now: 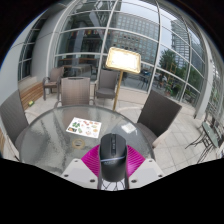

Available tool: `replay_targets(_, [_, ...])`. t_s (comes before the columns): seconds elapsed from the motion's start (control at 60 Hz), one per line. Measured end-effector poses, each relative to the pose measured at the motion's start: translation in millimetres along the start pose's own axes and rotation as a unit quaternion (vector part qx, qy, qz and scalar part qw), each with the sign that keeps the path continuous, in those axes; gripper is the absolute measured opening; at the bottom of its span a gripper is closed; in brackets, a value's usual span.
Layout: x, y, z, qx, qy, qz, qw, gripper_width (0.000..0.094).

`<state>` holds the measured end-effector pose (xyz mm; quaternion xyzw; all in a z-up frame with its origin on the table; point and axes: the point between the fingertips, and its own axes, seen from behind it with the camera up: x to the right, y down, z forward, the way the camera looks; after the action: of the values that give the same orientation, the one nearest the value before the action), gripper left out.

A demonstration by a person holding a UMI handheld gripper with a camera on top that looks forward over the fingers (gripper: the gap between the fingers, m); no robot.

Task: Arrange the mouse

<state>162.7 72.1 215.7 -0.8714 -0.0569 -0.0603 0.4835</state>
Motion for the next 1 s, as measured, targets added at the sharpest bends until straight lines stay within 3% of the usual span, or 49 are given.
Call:
replay_targets(0.233, [28.3, 156.9, 63.7, -0.128, -0.006, 0.048, 0.991, 0.0304])
replay_targets(0.4, [14.5, 235.5, 79.6, -0.185, -0.028, 0.054, 0.981, 0.0307])
replay_targets(0.5, [13.9, 231.4, 79.3, -0.162, -0.029, 0.079, 0.983, 0.0347])
replay_targets(0.667, [14.3, 232.7, 81.3, -0.17, -0.033, 0.077, 0.982, 0.0473])
replay_targets(0.75, [21.5, 231.5, 76.7, -0.187, -0.017, 0.066, 0.98, 0.0689])
replay_targets(0.817, [20.9, 219.0, 68.3, -0.188, -0.016, 0.057, 0.98, 0.08])
replay_targets(1.0, [7.4, 147.2, 22.5, -0.137, -0.002, 0.069, 0.988, 0.0807])
